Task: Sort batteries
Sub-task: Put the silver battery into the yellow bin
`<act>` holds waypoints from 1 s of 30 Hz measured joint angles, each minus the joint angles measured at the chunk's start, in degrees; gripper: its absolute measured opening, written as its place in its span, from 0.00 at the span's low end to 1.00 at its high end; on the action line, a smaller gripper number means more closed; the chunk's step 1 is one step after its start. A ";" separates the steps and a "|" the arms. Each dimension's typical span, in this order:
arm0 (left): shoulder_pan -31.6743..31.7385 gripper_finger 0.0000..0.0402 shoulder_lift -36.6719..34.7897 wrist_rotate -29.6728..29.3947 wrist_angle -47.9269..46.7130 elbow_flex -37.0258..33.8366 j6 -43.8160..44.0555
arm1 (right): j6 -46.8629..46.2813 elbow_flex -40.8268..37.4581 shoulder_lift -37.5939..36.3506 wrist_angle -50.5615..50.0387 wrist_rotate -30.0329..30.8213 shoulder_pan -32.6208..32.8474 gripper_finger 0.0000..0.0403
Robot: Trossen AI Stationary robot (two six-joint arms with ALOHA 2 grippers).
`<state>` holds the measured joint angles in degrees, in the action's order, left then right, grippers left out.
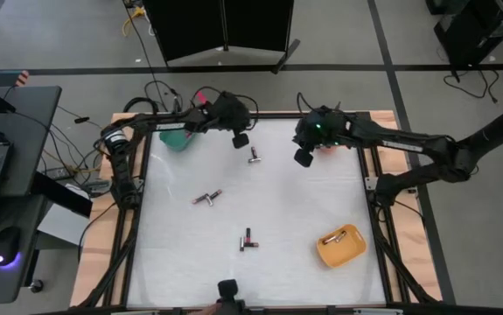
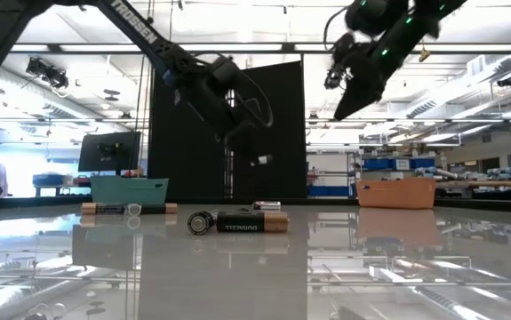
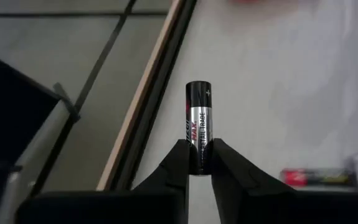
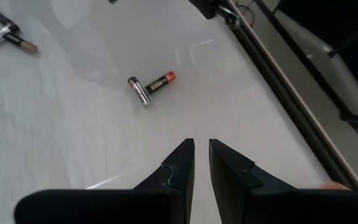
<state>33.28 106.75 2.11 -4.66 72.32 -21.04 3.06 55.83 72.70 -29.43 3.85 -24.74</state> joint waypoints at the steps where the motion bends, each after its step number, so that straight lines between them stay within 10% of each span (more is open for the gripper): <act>1: 0.11 0.11 -0.79 1.39 2.02 -1.50 1.10 | -0.40 0.00 -1.26 -1.34 1.40 0.82 0.14; 9: -2.53 0.11 -8.84 11.58 29.29 -20.11 10.44 | -3.88 -9.71 -9.14 9.55 3.99 7.04 0.13; 19: -10.90 0.11 -11.44 19.19 81.32 -39.11 27.85 | -10.48 -29.74 0.19 75.00 -1.30 14.12 0.15; 30: -18.31 0.11 -11.35 19.02 85.76 -38.10 28.73 | -7.43 -22.44 12.36 90.28 -1.37 20.96 0.32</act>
<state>14.97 95.39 21.12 81.10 34.22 7.68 -4.38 33.40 85.06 60.85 2.48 -3.78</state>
